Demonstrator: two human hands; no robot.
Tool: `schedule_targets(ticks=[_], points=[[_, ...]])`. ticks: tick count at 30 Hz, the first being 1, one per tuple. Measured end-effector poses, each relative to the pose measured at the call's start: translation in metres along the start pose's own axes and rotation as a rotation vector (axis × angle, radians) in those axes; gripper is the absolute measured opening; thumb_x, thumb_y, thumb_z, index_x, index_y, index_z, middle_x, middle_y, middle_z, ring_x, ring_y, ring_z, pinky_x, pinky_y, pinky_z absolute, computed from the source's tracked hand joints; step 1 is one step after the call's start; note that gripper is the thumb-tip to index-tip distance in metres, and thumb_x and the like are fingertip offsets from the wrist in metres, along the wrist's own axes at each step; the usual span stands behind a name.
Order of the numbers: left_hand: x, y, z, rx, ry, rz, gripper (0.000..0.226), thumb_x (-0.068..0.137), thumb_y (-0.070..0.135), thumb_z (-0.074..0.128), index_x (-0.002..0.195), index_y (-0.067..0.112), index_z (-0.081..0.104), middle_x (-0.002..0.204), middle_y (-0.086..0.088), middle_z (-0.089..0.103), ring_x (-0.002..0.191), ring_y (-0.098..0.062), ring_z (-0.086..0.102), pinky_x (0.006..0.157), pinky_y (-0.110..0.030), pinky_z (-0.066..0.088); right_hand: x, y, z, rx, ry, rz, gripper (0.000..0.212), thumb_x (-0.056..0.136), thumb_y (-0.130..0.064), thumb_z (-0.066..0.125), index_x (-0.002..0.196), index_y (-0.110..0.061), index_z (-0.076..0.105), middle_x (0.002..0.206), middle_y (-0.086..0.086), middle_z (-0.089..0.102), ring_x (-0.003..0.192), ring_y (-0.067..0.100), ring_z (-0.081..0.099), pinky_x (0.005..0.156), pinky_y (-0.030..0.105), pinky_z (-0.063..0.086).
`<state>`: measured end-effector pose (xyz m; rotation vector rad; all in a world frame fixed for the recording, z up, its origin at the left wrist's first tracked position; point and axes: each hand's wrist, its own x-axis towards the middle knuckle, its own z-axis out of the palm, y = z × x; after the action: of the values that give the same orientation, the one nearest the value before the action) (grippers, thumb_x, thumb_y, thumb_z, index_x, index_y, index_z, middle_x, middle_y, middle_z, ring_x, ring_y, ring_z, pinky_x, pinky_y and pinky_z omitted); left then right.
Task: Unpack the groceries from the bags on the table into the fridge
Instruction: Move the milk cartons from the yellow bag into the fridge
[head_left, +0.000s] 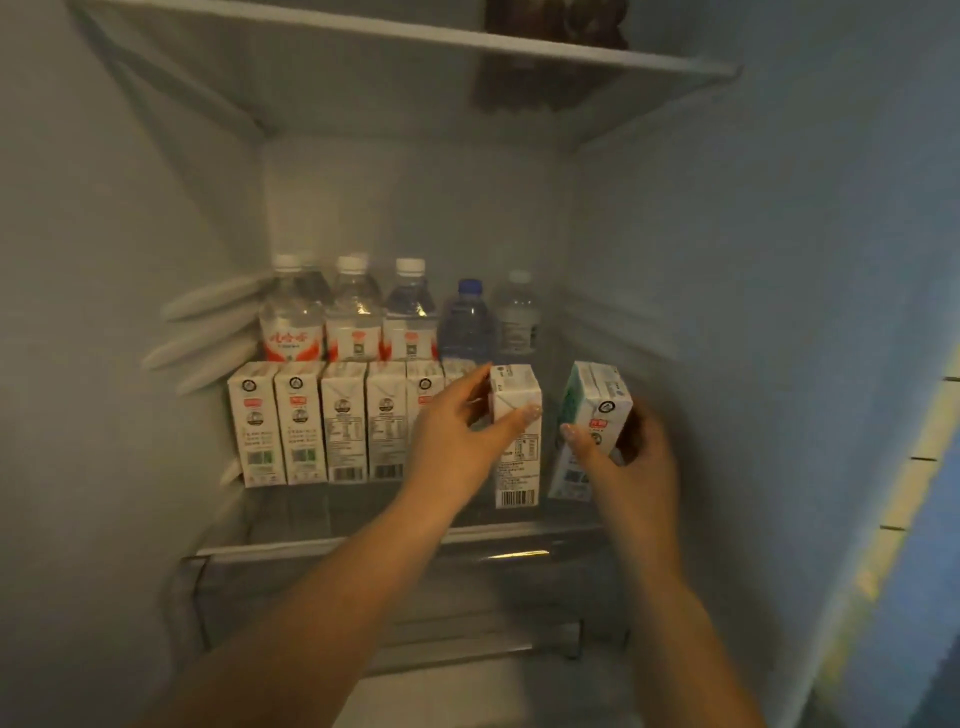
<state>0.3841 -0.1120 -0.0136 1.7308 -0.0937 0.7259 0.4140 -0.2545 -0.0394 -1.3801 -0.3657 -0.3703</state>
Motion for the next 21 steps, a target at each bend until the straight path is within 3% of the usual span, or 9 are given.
schedule_targets(ticks=[2, 5, 8, 12, 14, 18, 21], points=[[0.006, -0.006, 0.008, 0.012, -0.031, 0.004, 0.035, 0.077, 0.019, 0.074, 0.09, 0.046, 0.057, 0.095, 0.021, 0.065, 0.099, -0.001, 0.062, 0.094, -0.033, 0.05, 0.007, 0.006, -0.005, -0.016, -0.022, 0.01, 0.046, 0.077, -0.011, 0.072, 0.115, -0.027, 0.052, 0.105, -0.014, 0.062, 0.095, -0.002, 0.06, 0.063, 0.013, 0.052], [0.012, -0.02, 0.017, 0.018, -0.07, -0.009, 0.034, 0.078, 0.023, 0.073, 0.108, 0.035, 0.061, 0.107, 0.012, 0.067, 0.104, -0.005, 0.061, 0.094, -0.035, 0.05, 0.014, 0.017, -0.008, -0.077, -0.047, 0.018, 0.047, 0.077, -0.014, 0.073, 0.118, -0.026, 0.054, 0.109, -0.01, 0.064, 0.102, 0.005, 0.061, 0.069, 0.019, 0.054], [0.014, -0.029, 0.023, 0.035, -0.073, -0.004, 0.042, 0.078, 0.022, 0.074, 0.118, 0.026, 0.06, 0.112, 0.008, 0.066, 0.104, -0.003, 0.06, 0.092, -0.027, 0.05, 0.016, 0.024, -0.009, -0.092, -0.082, 0.035, 0.046, 0.078, -0.014, 0.072, 0.119, -0.026, 0.055, 0.11, -0.01, 0.064, 0.102, 0.003, 0.06, 0.065, 0.013, 0.052], [0.016, -0.035, 0.023, 0.035, -0.067, 0.027, 0.038, 0.078, 0.023, 0.074, 0.11, 0.036, 0.057, 0.106, 0.014, 0.065, 0.1, 0.001, 0.06, 0.087, -0.019, 0.049, 0.017, 0.03, -0.008, -0.109, -0.114, 0.055, 0.05, 0.08, -0.016, 0.071, 0.126, -0.022, 0.054, 0.112, -0.009, 0.065, 0.101, 0.004, 0.062, 0.067, 0.015, 0.052], [0.017, -0.037, 0.023, 0.07, -0.078, 0.044, 0.046, 0.078, 0.024, 0.074, 0.119, 0.031, 0.055, 0.11, 0.013, 0.063, 0.104, -0.001, 0.059, 0.087, -0.018, 0.048, 0.017, 0.03, -0.007, -0.12, -0.124, 0.059, 0.048, 0.079, -0.018, 0.071, 0.125, -0.022, 0.055, 0.11, -0.008, 0.065, 0.098, 0.004, 0.063, 0.064, 0.014, 0.052], [0.016, -0.046, 0.02, 0.153, -0.122, 0.099, 0.077, 0.074, 0.027, 0.077, 0.138, 0.033, 0.035, 0.13, 0.008, 0.051, 0.117, -0.006, 0.051, 0.094, -0.035, 0.05, 0.017, 0.019, -0.009, -0.22, -0.224, 0.048, 0.052, 0.077, -0.023, 0.074, 0.123, -0.029, 0.05, 0.104, -0.018, 0.062, 0.087, -0.013, 0.059, 0.062, 0.008, 0.048], [0.012, -0.048, 0.011, 0.391, -0.159, 0.25, 0.076, 0.074, 0.031, 0.076, 0.138, 0.033, 0.034, 0.135, 0.006, 0.044, 0.123, -0.008, 0.044, 0.102, -0.037, 0.043, 0.016, 0.015, -0.015, -0.306, -0.273, 0.054, 0.061, 0.076, -0.019, 0.075, 0.125, -0.036, 0.043, 0.104, -0.026, 0.056, 0.088, -0.016, 0.054, 0.063, 0.003, 0.045]])
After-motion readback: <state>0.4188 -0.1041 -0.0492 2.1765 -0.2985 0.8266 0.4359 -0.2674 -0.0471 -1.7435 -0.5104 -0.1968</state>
